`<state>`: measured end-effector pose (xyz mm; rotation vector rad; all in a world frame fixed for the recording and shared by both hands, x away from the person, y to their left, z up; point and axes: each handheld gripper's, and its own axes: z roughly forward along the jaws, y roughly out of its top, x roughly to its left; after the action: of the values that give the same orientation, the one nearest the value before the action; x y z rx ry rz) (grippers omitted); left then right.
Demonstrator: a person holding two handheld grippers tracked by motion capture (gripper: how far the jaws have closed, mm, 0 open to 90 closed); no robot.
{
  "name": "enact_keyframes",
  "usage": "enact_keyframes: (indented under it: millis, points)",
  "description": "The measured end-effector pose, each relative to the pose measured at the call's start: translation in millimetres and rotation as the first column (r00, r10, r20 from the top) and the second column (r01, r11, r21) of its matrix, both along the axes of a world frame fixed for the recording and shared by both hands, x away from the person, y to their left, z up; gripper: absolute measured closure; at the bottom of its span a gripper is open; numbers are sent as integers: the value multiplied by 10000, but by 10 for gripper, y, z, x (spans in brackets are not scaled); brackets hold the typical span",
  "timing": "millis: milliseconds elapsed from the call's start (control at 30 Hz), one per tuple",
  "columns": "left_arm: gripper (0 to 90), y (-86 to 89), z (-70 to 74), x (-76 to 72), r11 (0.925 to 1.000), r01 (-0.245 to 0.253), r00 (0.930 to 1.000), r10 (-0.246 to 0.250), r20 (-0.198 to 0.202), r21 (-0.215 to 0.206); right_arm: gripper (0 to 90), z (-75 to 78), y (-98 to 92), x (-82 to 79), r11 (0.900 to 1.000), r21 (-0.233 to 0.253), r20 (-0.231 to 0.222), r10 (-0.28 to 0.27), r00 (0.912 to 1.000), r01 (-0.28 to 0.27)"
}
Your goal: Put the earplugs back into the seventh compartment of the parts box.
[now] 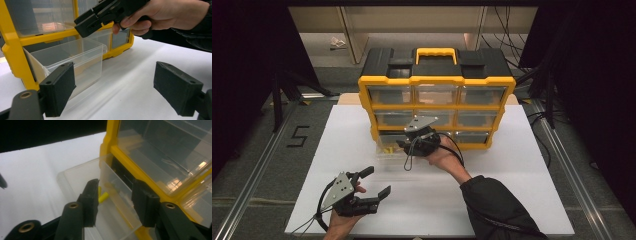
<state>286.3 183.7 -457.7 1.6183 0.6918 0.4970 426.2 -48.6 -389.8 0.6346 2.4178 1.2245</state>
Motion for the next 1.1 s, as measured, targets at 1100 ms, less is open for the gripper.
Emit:
enact_keyframes:
  millis: [1100]
  points:
    - [170, -8, -9, 6, 10000, 49, 10000, -49, -58, 7, 396, 140, -416, -507, 9830, 1816, 758, 138, 9970, -274]
